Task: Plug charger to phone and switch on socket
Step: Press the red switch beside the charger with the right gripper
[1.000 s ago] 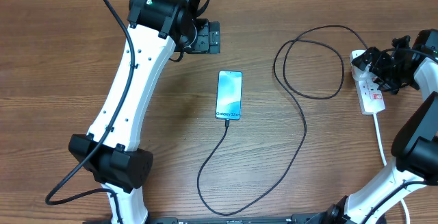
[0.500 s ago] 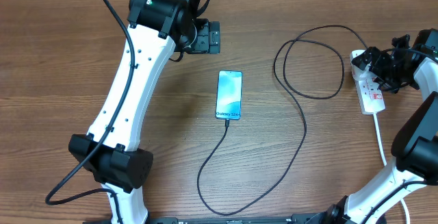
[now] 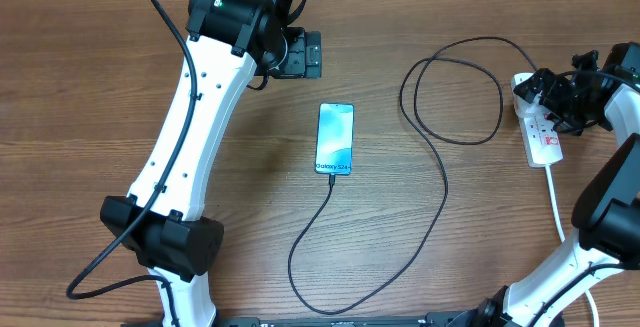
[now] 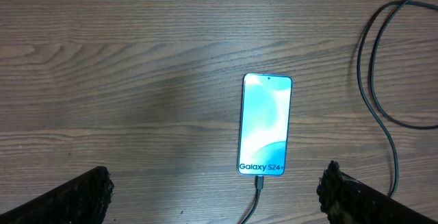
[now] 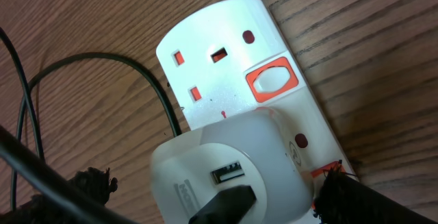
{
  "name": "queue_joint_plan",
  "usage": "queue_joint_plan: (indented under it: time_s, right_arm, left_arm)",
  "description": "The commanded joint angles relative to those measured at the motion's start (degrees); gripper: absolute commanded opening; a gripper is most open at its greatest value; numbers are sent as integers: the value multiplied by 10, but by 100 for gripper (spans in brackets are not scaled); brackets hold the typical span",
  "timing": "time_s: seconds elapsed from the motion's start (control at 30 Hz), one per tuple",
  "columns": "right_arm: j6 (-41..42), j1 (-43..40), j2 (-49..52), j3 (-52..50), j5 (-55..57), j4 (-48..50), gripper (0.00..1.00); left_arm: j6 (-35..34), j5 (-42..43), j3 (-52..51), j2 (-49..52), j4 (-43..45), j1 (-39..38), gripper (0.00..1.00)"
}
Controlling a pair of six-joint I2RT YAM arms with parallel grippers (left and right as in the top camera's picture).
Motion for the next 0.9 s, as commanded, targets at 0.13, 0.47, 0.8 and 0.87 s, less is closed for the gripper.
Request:
queue_joint_plan:
  time_s: [0.13, 0.47, 0.8, 0.87]
  right_arm:
    - [-5, 6, 15, -10, -19, -5, 100]
    - [-5, 6, 17, -11, -57, -14, 100]
    - [0, 6, 18, -45, -71, 9, 100]
    - [0, 6, 18, -50, -71, 10, 100]
  left_arm:
    - [10, -9, 3, 3, -1, 2, 100]
    - [11, -9, 3, 3, -1, 2, 100]
    - [11, -9, 3, 3, -2, 2, 100]
    - [11, -9, 3, 3, -1, 2, 100]
